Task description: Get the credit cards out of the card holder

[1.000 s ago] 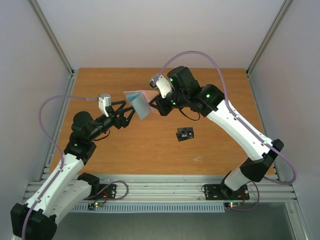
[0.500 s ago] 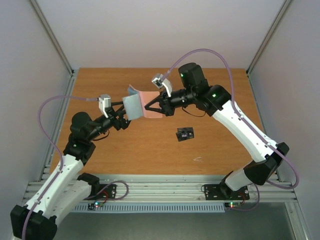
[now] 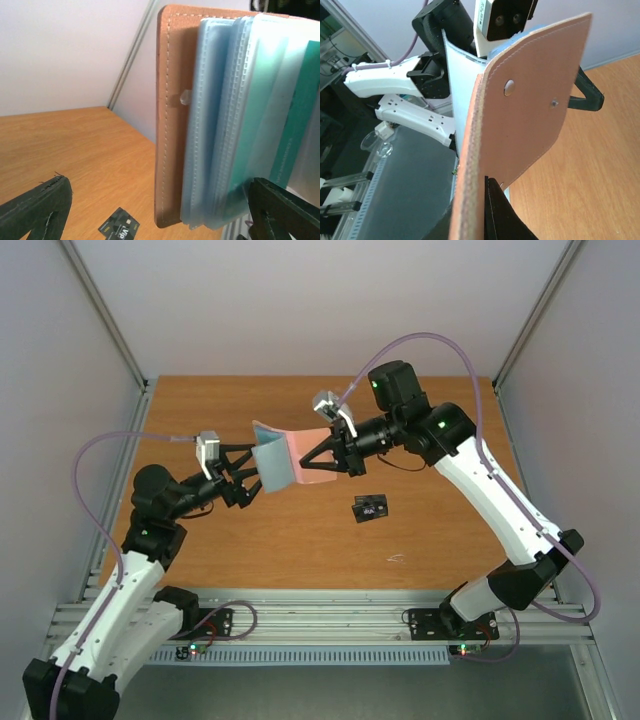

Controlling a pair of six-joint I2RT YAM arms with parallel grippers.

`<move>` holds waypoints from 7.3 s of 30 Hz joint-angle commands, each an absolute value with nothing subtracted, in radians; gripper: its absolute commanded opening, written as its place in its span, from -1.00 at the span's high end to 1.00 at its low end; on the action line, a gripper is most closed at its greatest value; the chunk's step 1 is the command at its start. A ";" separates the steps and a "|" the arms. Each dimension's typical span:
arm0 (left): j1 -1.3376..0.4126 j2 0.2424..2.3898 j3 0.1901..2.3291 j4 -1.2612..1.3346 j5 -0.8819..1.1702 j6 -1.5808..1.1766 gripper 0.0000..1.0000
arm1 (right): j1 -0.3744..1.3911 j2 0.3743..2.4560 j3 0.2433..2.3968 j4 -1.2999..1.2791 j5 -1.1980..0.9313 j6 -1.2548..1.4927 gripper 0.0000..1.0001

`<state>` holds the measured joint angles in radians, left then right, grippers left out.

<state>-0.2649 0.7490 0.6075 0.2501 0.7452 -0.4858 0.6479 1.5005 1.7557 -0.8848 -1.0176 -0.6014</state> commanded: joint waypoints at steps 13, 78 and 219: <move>-0.284 0.770 0.757 0.347 0.926 -0.527 -0.65 | 0.624 1.561 1.976 -1.063 -1.133 -0.872 0.95; -0.263 0.790 0.717 0.324 0.827 -0.522 0.99 | 0.678 1.643 1.688 -0.332 -1.066 -0.212 0.71; -0.265 0.780 0.671 0.350 0.850 -0.529 1.00 | 0.668 1.528 1.640 -0.416 -1.055 -0.327 0.92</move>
<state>-0.2604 0.7788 0.6838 0.3080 0.8577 -0.5518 0.6189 1.5482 1.6291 -0.5011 -1.0203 -0.3706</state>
